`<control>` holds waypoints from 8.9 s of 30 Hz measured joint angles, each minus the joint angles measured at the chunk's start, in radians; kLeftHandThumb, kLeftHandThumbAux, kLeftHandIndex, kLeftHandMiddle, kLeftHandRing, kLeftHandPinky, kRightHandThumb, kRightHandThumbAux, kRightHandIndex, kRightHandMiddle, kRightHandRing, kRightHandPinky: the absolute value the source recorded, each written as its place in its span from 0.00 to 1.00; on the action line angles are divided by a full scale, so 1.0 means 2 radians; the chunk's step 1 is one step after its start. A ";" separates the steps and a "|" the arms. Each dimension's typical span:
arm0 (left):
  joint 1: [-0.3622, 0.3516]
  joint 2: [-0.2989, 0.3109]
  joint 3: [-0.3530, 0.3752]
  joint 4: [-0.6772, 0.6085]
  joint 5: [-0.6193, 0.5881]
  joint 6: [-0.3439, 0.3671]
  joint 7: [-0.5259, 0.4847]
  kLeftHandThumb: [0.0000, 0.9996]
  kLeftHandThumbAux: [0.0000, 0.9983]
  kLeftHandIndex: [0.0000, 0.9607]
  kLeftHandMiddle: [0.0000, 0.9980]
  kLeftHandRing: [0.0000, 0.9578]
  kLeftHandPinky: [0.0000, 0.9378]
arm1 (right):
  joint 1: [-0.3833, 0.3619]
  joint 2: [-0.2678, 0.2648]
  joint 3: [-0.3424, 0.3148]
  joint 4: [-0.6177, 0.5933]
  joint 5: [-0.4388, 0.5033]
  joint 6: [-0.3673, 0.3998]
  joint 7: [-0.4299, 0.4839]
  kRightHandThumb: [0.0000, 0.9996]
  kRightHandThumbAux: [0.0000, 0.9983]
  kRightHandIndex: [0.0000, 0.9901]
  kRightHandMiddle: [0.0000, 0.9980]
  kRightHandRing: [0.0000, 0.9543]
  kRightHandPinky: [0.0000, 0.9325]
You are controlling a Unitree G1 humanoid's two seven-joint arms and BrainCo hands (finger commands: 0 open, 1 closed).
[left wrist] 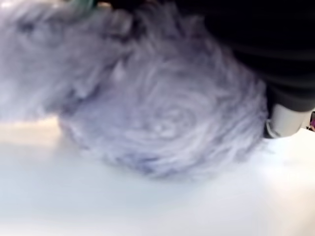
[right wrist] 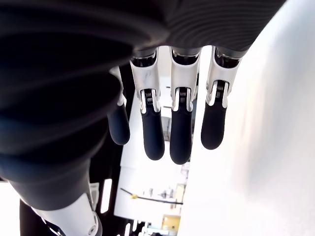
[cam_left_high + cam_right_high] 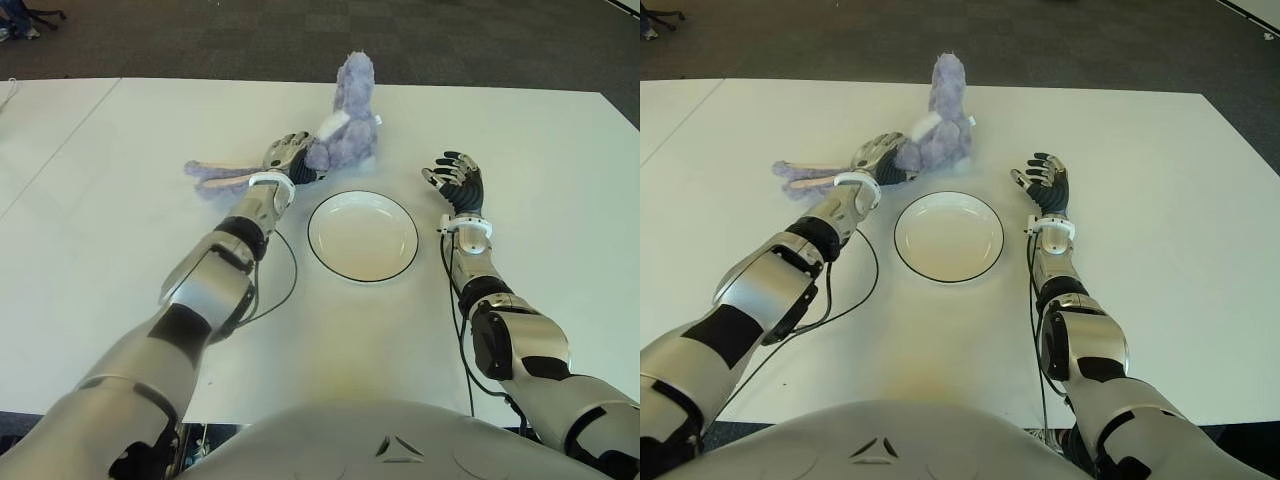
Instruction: Put the doll into the plate.
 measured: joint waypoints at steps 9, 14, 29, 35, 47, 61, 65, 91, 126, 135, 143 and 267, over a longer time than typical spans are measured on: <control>-0.023 -0.006 -0.033 0.010 0.017 0.032 -0.024 0.38 0.47 0.24 0.02 0.11 0.30 | 0.000 0.000 0.001 0.000 0.000 0.000 -0.003 0.20 0.81 0.27 0.34 0.37 0.37; -0.032 -0.007 -0.067 0.011 0.046 0.050 -0.024 0.64 0.65 0.42 0.33 0.40 0.53 | 0.000 0.000 0.001 0.000 0.000 0.000 -0.003 0.21 0.81 0.27 0.35 0.38 0.38; -0.022 -0.003 -0.102 0.013 0.068 0.063 0.036 0.74 0.70 0.46 0.78 0.83 0.88 | 0.000 0.001 0.002 0.000 0.000 0.000 -0.008 0.23 0.81 0.26 0.34 0.38 0.38; -0.021 0.004 -0.105 0.015 0.068 0.052 0.055 0.74 0.70 0.46 0.80 0.85 0.89 | -0.001 0.002 0.002 0.000 0.000 0.000 -0.008 0.24 0.81 0.27 0.34 0.38 0.39; -0.023 0.044 -0.123 0.017 0.068 0.009 0.076 0.74 0.70 0.46 0.81 0.85 0.90 | -0.002 0.005 0.002 -0.001 0.000 0.000 -0.011 0.26 0.81 0.28 0.35 0.38 0.39; -0.024 0.050 -0.125 0.021 0.068 0.001 0.078 0.74 0.70 0.46 0.81 0.85 0.90 | -0.002 0.005 0.002 -0.001 0.001 0.000 -0.012 0.26 0.81 0.28 0.35 0.38 0.39; -0.025 0.064 -0.126 0.004 0.074 -0.008 0.092 0.73 0.70 0.46 0.78 0.82 0.86 | -0.004 0.007 0.002 -0.001 0.001 0.000 -0.012 0.27 0.82 0.27 0.34 0.38 0.38; 0.096 0.324 -0.037 -0.477 0.147 -0.003 0.101 0.74 0.69 0.46 0.82 0.87 0.91 | -0.007 0.009 0.001 -0.002 0.001 0.000 -0.013 0.25 0.82 0.27 0.35 0.39 0.39; 0.271 0.320 0.036 -0.718 0.190 -0.065 0.102 0.75 0.70 0.46 0.79 0.85 0.89 | -0.006 0.009 0.002 -0.001 0.000 0.000 -0.016 0.27 0.82 0.27 0.35 0.39 0.39; 0.268 0.300 0.041 -0.715 0.190 -0.094 0.112 0.75 0.70 0.46 0.80 0.85 0.89 | -0.006 0.009 0.002 -0.001 0.000 0.001 -0.016 0.26 0.81 0.27 0.35 0.38 0.39; 0.265 0.284 0.041 -0.711 0.190 -0.118 0.112 0.75 0.70 0.46 0.81 0.85 0.89 | -0.006 0.009 0.002 -0.001 0.001 0.001 -0.016 0.26 0.82 0.26 0.34 0.38 0.39; 0.136 0.164 0.062 -0.196 0.039 -0.115 -0.054 0.00 0.49 0.05 0.00 0.00 0.00 | -0.003 0.006 0.001 -0.001 0.002 0.000 -0.009 0.27 0.81 0.29 0.35 0.38 0.39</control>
